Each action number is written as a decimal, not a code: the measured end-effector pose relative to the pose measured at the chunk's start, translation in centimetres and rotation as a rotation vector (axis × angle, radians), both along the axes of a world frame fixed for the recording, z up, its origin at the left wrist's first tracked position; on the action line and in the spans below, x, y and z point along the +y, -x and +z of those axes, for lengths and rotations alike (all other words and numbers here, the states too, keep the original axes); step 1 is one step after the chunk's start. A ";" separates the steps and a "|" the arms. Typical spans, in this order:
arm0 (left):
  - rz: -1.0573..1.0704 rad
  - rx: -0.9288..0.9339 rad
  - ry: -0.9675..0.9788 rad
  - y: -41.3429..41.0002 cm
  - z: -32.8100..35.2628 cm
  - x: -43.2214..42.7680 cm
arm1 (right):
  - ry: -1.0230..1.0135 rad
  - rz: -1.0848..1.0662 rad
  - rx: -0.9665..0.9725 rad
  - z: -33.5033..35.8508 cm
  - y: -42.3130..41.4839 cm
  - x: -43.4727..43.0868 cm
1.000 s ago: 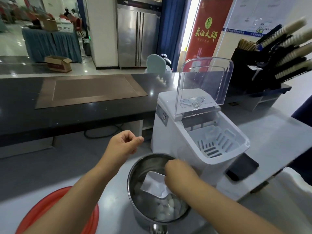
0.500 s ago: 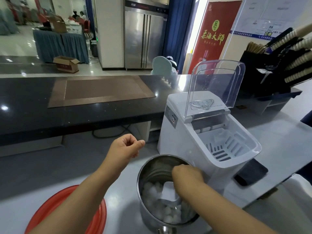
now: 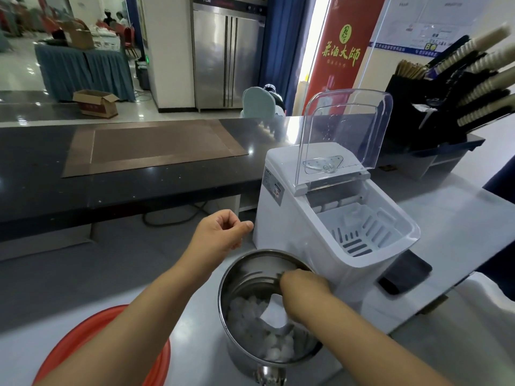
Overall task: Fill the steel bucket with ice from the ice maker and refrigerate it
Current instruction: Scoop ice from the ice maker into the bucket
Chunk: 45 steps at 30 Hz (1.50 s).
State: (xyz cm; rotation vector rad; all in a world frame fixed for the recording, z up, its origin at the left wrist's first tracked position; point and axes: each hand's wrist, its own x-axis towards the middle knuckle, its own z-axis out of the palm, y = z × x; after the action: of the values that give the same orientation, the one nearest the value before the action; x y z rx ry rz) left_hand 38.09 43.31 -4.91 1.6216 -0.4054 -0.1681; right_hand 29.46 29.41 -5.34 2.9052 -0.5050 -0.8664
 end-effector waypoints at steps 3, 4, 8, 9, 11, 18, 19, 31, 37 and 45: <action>-0.016 0.009 0.035 -0.1 -0.1 -0.6 | -0.038 -0.004 -0.023 0.9 0.1 -0.1; -0.020 0.011 0.035 -0.2 -0.2 -0.8 | -0.044 -0.003 -0.035 1.1 0.1 0.0; -0.031 0.014 0.040 -0.4 -0.3 -1.7 | -0.088 -0.011 0.011 1.9 -0.1 0.1; -0.036 0.011 0.037 -0.4 -0.3 -1.9 | -0.096 -0.008 0.001 2.0 -0.1 0.2; -0.045 0.009 0.041 -0.4 -0.2 -2.2 | -0.109 0.013 -0.064 2.1 -0.1 0.2; -0.073 -0.018 0.043 -1.2 0.1 -3.4 | -0.286 0.014 -0.536 3.5 0.6 -1.1; -0.075 -0.022 0.044 -1.2 0.2 -3.5 | -0.331 0.006 -0.612 3.9 0.7 -1.5; -0.176 -0.124 0.137 0.4 4.8 -9.6 | -0.737 -0.182 -1.015 8.6 0.1 -9.6; -0.194 -0.173 0.136 2.9 6.7 -15.9 | -0.926 -0.260 -1.049 9.9 1.6 -17.0; -0.202 -0.176 0.087 8.6 7.6 -28.4 | -1.008 -0.375 -1.064 9.7 4.9 -30.6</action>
State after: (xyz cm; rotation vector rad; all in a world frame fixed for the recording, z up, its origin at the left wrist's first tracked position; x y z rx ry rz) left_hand 29.52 14.88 2.70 1.5135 -0.7036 -0.1583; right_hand 24.57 -1.22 4.31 4.0946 -0.8470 0.8602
